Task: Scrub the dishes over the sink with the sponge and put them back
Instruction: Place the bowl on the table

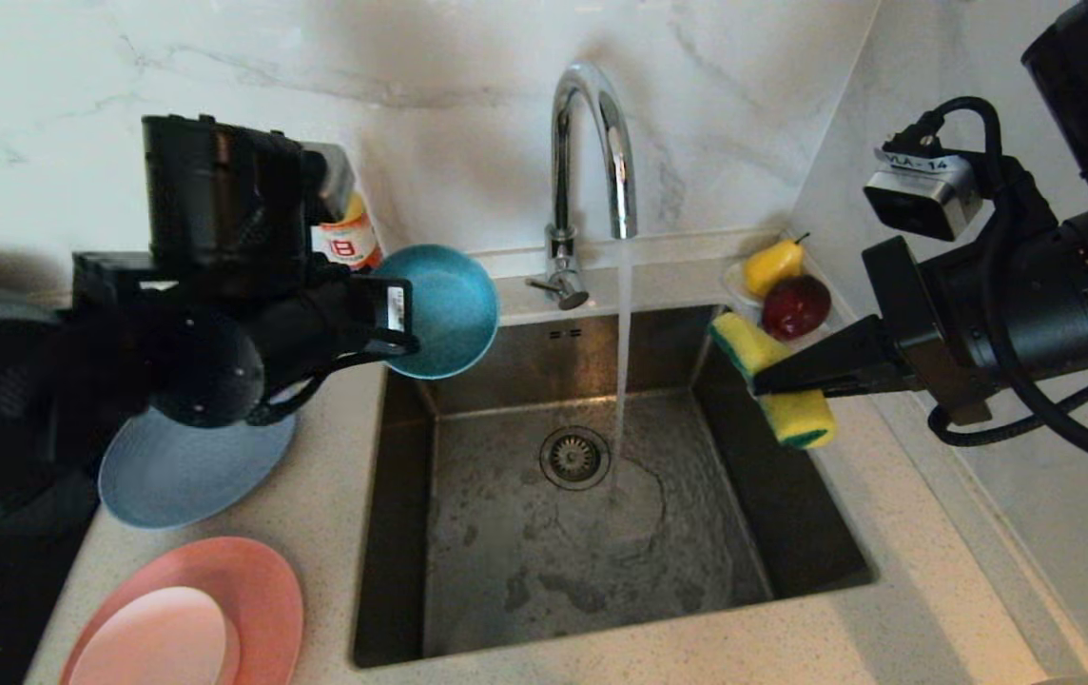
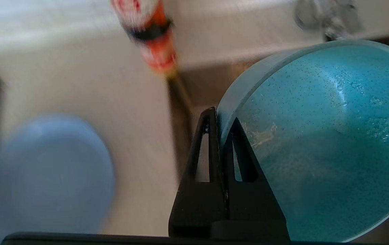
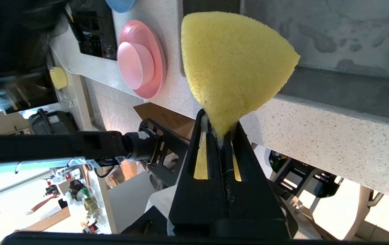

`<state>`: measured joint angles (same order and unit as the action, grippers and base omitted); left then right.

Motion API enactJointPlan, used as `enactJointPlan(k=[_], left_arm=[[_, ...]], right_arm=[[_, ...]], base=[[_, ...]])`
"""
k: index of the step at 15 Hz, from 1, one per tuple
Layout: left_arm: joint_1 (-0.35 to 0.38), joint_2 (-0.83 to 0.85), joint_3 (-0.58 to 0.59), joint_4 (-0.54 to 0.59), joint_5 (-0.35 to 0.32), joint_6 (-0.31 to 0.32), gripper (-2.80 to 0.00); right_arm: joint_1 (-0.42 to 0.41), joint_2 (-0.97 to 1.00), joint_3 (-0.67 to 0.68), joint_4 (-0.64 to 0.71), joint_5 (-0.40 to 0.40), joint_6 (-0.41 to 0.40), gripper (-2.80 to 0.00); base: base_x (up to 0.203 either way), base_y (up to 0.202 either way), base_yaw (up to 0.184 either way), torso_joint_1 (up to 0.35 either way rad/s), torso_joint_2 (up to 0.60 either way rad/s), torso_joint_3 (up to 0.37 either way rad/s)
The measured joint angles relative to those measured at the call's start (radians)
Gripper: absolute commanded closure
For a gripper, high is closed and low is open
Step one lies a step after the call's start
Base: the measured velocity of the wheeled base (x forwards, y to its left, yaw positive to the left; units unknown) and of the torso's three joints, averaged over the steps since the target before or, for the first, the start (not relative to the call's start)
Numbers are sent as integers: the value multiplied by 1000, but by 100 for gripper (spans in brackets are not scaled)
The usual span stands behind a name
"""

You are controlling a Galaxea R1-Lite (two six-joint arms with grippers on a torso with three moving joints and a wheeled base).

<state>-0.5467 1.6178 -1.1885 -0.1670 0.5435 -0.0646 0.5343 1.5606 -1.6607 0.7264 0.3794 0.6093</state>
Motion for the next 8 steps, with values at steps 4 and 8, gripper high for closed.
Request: enactJointPlan(k=[4, 8], left_arm=[[157, -74, -150, 380, -132, -264, 0], [397, -121, -197, 494, -151, -324, 0]], right_arm=[[-8, 0, -7, -3, 4, -6, 0], [-9, -2, -13, 6, 5, -9, 0]], base=[[0, 0, 0, 0, 0, 0], [0, 0, 0, 0, 0, 0]])
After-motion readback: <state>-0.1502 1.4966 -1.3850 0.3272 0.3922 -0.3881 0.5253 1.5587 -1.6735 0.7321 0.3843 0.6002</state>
